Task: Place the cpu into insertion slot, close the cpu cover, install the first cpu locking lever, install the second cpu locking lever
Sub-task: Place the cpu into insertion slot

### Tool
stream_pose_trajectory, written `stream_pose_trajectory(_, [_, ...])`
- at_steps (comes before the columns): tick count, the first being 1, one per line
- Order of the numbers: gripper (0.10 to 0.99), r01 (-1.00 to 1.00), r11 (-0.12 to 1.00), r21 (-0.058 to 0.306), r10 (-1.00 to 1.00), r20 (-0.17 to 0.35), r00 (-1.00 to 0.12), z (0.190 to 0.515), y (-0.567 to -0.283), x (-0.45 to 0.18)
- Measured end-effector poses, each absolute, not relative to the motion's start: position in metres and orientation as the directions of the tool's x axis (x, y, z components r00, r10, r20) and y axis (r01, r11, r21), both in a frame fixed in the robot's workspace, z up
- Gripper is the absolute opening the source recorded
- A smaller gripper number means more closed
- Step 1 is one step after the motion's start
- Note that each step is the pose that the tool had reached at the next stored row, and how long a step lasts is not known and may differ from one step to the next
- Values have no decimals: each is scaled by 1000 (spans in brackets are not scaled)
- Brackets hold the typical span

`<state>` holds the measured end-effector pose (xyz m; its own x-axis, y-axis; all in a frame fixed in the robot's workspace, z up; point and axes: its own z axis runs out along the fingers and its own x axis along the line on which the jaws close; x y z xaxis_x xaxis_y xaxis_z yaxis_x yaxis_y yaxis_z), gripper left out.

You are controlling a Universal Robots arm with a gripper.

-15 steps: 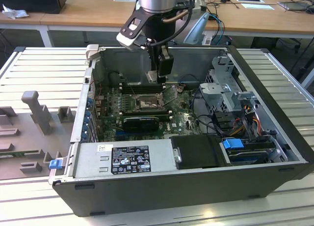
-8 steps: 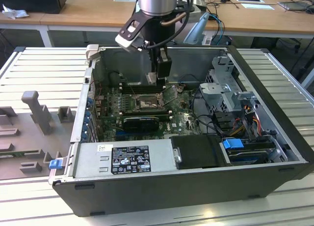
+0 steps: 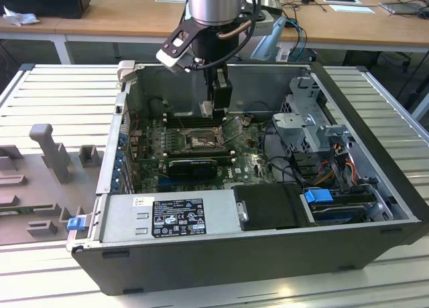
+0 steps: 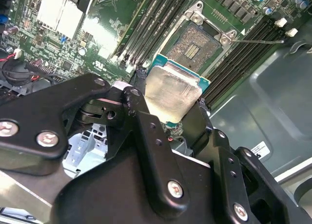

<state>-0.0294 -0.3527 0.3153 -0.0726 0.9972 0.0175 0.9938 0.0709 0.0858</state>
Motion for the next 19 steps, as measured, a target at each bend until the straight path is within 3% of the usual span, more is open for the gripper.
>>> stream_pose_trajectory(7, [541, 994, 68, 86, 997, 18, -70, 313, -353, -30])
stream_pose_trajectory(19, [541, 996, -36, 86, 999, 17, 35, 299, -352, -36])
